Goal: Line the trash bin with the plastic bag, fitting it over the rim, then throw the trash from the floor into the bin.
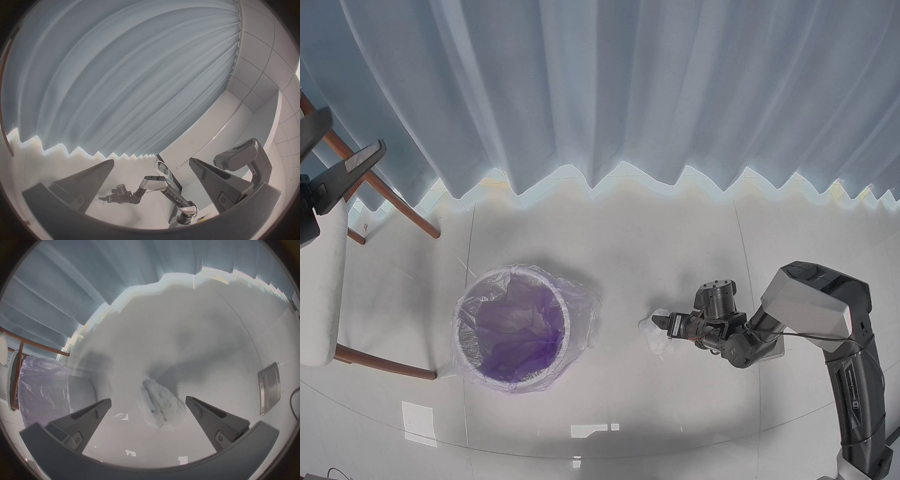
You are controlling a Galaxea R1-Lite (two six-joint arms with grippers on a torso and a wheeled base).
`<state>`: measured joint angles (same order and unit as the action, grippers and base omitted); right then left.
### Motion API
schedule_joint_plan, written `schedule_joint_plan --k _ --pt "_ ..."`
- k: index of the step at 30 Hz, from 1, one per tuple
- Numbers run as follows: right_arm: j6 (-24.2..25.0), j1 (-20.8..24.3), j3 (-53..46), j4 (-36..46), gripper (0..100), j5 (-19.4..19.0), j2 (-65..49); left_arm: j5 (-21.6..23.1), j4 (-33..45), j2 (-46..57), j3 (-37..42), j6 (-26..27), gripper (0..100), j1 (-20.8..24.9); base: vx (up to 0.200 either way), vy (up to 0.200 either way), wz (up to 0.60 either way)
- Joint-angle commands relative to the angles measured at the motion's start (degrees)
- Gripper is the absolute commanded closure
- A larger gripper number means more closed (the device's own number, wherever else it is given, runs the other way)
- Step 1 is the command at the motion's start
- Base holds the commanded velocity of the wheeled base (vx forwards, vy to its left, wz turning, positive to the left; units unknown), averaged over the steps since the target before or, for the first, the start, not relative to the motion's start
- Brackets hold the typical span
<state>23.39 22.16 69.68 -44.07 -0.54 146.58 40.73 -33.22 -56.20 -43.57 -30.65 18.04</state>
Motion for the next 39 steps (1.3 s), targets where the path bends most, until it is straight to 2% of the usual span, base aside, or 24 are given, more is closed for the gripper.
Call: schedule_joint_plan --k 1,20,21,30,34,35,39 --pt "0.1 0.7 1.6 0.6 0 0.1 3.2 0.1 0.0 0.0 0.1 0.0 0 0.0 0.0 0.0 0.0" --pt "0.1 0.3 13.5 13.7 0 0.0 5.3 0.2 0.0 0.4 0.3 0.2 0 0.5 0.0 0.0 0.0" --pt "0.2 0.3 13.7 14.0 100 0.0 5.3 0.2 0.0 0.4 0.4 0.2 0 0.5 0.0 0.0 0.0" --pt "1.3 0.3 13.3 13.6 100 0.3 5.2 0.3 0.0 0.5 0.6 0.2 0 0.7 0.0 0.0 0.0" --pt "4.3 0.3 10.2 13.0 100 0.2 0.5 0.3 0.1 1.9 0.7 0.2 0 0.8 0.0 0.0 0.0" --pt "9.1 0.7 5.1 12.4 100 -0.6 -8.2 0.9 0.1 2.9 1.1 0.2 0 0.9 0.0 0.0 0.0" --pt "17.4 3.5 -9.3 11.2 100 -6.9 -28.9 3.6 0.1 3.0 2.3 0.1 0 0.9 0.0 0.0 0.0"
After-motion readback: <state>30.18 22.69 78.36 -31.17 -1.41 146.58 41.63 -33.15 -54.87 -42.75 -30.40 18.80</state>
